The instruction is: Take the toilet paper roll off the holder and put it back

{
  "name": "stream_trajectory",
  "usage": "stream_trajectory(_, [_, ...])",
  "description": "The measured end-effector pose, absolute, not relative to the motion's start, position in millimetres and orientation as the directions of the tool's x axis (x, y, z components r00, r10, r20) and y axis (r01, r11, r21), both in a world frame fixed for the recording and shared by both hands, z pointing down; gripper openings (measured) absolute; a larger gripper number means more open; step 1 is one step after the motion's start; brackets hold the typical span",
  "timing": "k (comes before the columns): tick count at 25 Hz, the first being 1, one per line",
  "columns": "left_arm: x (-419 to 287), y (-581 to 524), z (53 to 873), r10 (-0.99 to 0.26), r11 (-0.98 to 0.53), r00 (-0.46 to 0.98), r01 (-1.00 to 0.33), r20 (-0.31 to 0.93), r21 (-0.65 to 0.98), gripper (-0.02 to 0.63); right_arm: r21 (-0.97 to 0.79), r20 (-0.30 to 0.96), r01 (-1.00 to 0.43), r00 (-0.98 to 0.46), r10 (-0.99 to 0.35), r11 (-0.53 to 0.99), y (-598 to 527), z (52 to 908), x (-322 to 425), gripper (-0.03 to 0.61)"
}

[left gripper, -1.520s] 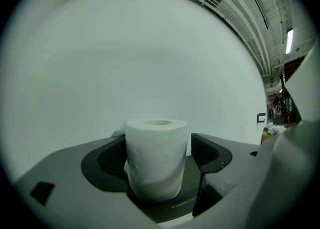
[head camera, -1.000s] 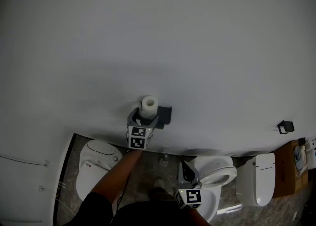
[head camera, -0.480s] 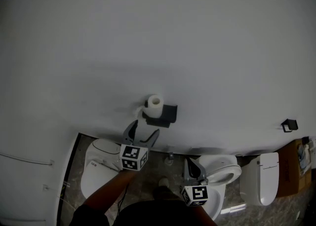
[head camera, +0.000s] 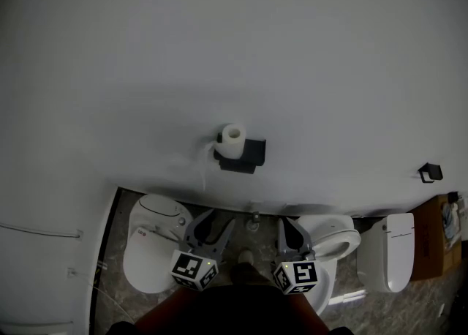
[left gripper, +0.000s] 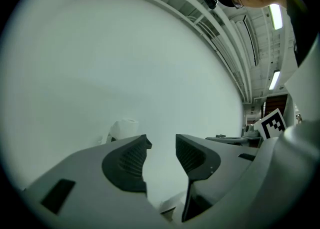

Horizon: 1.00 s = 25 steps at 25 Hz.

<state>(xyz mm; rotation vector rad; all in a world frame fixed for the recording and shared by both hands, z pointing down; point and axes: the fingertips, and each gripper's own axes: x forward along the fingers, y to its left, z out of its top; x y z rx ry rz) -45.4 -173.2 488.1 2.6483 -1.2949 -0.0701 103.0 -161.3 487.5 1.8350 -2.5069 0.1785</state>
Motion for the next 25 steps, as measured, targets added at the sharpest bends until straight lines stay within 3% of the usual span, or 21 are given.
stream_trajectory(4, [-53,-168,486,-0.823,-0.558,0.567,-0.819,0.035,0.13,0.039,-0.063,0.104,-0.952,-0.304,-0.947,0.299,-159,491,100,-0.002])
stream_trajectory(5, [-56,-168,486,-0.835,-0.542,0.549,-0.832,0.035,0.118,0.028,-0.057,0.104,-0.952,-0.306,-0.946,0.301,-158,492,99,-0.002])
stream_trajectory(25, [-65,-176,495,-0.859,-0.501,0.508,-0.859,0.059,0.104,0.018,0.008,0.126,-0.959,-0.279,-0.952,0.282,-159,497,99,-0.003])
